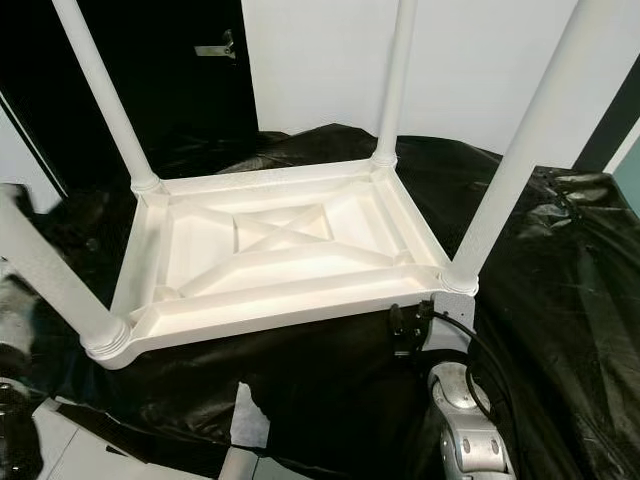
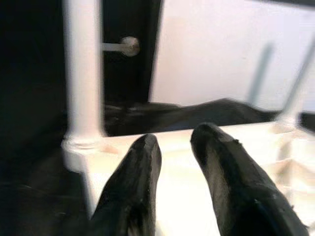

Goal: Building children table

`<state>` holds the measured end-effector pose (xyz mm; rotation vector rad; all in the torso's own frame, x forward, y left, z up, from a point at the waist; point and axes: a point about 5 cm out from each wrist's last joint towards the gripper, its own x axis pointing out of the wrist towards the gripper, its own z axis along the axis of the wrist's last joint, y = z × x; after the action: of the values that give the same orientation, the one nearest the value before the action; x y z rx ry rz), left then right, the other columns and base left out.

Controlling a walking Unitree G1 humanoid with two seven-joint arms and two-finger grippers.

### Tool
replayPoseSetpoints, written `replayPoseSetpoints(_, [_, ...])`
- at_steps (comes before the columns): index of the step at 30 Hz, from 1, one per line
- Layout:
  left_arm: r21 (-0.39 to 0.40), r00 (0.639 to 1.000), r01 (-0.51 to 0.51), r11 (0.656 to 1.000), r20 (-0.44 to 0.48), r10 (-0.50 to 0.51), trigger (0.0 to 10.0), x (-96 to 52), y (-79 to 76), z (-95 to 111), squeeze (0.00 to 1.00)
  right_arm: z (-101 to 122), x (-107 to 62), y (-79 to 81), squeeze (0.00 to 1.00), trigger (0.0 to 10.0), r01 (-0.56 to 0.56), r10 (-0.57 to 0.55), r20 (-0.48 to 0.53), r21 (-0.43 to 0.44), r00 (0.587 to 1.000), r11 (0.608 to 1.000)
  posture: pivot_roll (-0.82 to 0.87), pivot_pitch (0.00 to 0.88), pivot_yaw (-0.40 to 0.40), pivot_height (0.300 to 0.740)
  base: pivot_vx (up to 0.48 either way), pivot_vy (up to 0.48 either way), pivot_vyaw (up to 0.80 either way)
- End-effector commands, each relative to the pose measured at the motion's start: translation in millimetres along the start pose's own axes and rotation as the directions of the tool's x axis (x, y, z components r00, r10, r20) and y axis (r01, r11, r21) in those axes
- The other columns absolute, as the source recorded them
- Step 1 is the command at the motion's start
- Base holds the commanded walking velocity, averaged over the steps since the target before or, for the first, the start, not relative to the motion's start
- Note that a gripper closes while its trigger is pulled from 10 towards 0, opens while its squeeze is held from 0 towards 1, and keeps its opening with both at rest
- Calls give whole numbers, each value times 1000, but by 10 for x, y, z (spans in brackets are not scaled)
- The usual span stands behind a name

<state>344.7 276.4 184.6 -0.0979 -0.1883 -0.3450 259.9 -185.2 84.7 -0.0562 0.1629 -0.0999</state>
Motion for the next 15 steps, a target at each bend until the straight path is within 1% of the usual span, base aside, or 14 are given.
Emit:
replayPoseSetpoints(1, [-13,968,252,968,-2,-252,10000,16,-209,-46,0,15,47,2,0,10000,1,-1,-7,-3,1000,1000,-27,0,-15,740,0,0,0])
replayPoseSetpoints(2, [-23,950,313,950,-8,-313,10000,-7,-313,-97,0,29,77,-24,0,10000,3,-3,-6,-12,1000,1000,-30,0,-14,740,0,0,0])
replayPoseSetpoints(4, [-43,918,397,917,-8,-397,10000,-65,-464,-158,0,59,126,-63,0,10000,3,-3,0,-32,1000,999,-33,0,-13,740,0,0,0])
replayPoseSetpoints(6, [-43,918,397,917,-8,-397,10000,-65,-464,-158,0,59,126,-63,0,10000,3,-3,0,-32,1000,999,-33,0,-13,740,0,0,0])
replayPoseSetpoints(7, [-54,902,432,900,1,-432,10000,-98,-535,-171,0,77,152,-82,0,10000,2,-2,4,-38,1000,999,-32,0,-13,740,0,0,0])
replayPoseSetpoints(8, [-54,902,432,900,1,-432,10000,-98,-535,-171,0,77,152,-82,0,10000,2,-2,4,-38,1000,999,-32,0,-13,740,0,0,0])
replayPoseSetpoints(10, [-81,870,493,866,38,-491,10000,-177,-701,-162,0,121,246,-116,0,10000,-8,9,9,-58,1000,998,-23,0,-15,740,0,0,0])
replayPoseSetpoints(11, [-81,870,493,866,38,-491,10000,-177,-701,-162,0,121,246,-116,0,10000,-8,9,9,-58,1000,998,-23,0,-15,740,0,0,0])
replayPoseSetpoints(13, [-109,845,534,838,65,-530,10000,-248,-846,-153,0,163,346,-124,0,10000,-22,23,15,-72,1000,997,-12,0,-17,740,0,0,0])
replayPoseSetpoints(14, [-109,845,534,838,65,-530,10000,-248,-846,-153,0,163,346,-124,0,10000,-22,23,15,-72,1000,997,-12,0,-17,740,0,0,0])
replayPoseSetpoints(15, [-133,834,551,824,77,-546,10000,-298,-939,-160,0,189,411,-118,0,10000,-25,27,23,-87,999,996,-4,0,-20,740,0,0,0])
